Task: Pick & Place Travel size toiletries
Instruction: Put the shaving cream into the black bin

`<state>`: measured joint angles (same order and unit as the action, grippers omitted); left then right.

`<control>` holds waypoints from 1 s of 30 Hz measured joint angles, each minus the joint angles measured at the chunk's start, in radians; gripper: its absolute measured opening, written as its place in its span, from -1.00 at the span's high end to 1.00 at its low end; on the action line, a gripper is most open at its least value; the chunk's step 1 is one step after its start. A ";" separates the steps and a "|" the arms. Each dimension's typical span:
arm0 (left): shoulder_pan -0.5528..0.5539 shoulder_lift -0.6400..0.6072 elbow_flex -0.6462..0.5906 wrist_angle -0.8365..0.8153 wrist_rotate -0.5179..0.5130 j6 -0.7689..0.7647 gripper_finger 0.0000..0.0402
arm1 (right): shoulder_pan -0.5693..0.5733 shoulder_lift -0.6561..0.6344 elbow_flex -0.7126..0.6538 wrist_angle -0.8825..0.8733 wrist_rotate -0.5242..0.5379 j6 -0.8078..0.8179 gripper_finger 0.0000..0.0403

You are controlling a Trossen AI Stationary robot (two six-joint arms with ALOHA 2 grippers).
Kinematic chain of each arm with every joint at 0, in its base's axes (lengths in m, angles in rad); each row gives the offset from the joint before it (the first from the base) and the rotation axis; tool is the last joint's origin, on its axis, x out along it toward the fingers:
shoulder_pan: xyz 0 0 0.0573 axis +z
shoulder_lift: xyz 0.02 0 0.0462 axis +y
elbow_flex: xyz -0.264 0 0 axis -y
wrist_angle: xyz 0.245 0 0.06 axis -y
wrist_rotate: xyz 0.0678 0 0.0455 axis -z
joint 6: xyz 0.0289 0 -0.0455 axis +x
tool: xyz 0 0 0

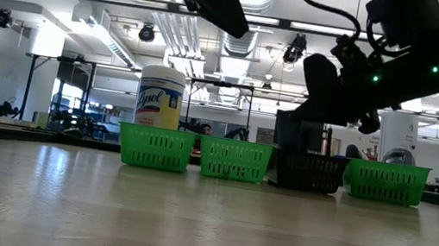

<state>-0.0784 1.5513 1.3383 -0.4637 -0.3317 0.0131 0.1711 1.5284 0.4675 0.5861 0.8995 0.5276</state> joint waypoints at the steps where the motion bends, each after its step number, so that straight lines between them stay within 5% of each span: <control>1: 0.000 0.000 -0.002 -0.001 0.000 0.006 -0.12 | 0.000 0.006 0.000 -0.001 0.012 0.004 0.96; 18: 0.000 0.000 -0.004 -0.003 0.000 0.016 -0.12 | 0.001 0.047 -0.005 -0.005 0.036 0.071 0.93; 30: 0.000 0.000 -0.004 -0.004 0.000 0.014 -0.12 | 0.020 0.044 -0.005 -0.005 0.012 0.042 0.40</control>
<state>-0.0784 1.5513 1.3346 -0.4679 -0.3312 0.0269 0.1913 1.5726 0.4622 0.5810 0.9112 0.5699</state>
